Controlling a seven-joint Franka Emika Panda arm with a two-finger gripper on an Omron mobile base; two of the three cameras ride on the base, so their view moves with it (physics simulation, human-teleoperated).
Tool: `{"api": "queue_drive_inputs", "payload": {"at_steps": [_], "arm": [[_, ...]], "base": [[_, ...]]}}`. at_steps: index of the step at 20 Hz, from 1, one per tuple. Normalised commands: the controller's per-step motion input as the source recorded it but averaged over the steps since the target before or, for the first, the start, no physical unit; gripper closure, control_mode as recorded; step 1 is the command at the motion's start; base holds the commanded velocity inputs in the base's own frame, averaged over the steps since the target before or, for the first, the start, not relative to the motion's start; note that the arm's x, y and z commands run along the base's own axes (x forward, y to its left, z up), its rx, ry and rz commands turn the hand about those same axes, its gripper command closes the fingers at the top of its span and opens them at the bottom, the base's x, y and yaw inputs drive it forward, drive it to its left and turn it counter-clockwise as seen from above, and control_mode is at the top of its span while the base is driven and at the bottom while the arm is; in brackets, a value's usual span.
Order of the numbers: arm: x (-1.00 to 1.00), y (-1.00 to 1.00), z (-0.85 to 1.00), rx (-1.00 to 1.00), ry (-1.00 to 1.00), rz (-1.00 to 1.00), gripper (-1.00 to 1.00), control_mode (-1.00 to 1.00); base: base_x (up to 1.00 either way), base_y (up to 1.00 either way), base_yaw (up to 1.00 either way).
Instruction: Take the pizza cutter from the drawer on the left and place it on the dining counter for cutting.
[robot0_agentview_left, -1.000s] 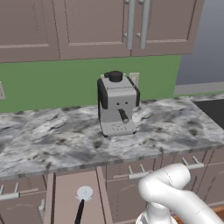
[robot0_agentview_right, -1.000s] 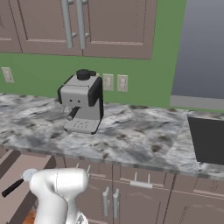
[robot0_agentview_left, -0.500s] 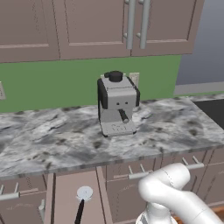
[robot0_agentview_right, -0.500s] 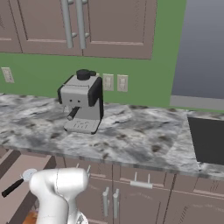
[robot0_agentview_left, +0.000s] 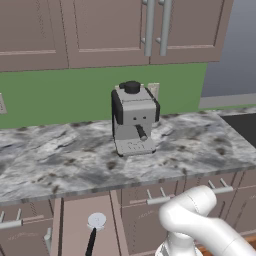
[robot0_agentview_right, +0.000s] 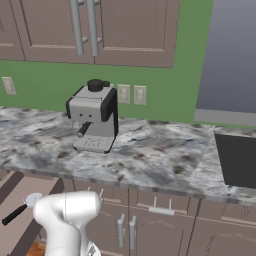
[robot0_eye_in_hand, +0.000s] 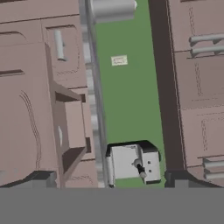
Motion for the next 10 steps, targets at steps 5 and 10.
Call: {"api": "queue_drive_inputs", "payload": {"at_steps": [5,10], "arm": [[0.44,-0.05,0.95,0.10,0.15,0.00,-1.00,-1.00],[0.82,-0.15,0.86,0.12,0.26,-0.02,-1.00,-1.00]], "base": [[0.00,0.00,0.00],[0.00,0.00,0.00]]}}
